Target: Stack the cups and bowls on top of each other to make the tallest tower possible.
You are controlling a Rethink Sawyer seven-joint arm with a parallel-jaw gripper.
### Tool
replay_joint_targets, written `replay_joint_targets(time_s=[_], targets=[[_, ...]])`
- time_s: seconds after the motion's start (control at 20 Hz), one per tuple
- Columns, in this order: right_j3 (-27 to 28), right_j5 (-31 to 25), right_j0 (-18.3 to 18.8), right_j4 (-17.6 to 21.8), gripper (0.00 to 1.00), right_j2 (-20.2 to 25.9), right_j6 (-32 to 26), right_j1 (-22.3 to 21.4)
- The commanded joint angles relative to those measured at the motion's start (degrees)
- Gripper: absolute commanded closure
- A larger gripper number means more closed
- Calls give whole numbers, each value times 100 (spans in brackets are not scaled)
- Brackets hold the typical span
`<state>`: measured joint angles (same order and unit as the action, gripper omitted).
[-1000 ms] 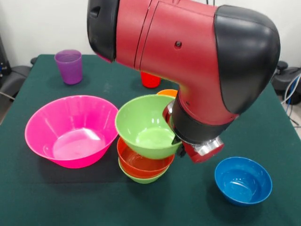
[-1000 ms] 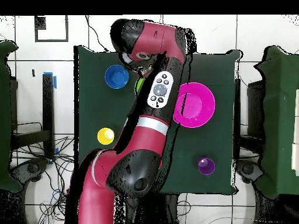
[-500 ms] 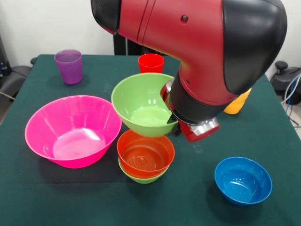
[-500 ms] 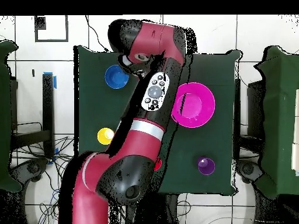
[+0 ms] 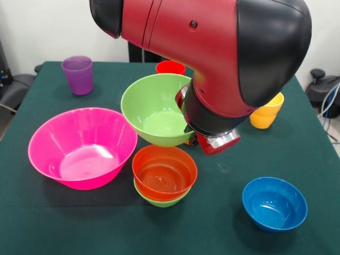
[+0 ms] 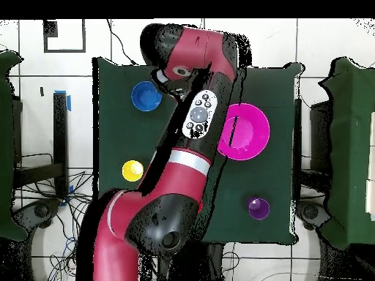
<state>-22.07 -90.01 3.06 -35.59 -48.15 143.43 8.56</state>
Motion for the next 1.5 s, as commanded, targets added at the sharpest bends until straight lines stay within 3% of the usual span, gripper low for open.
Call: replay_joint_targets(time_s=[0.05,0.7,1.35,1.5], targets=[[1,-330,37,382,100,487,-789,78],[-147,73,-24,391,100,481,-412,60],[-271,309,-59,514,100,445,-498,-269],[-76,292,21,495,100,375,-576,-287]])
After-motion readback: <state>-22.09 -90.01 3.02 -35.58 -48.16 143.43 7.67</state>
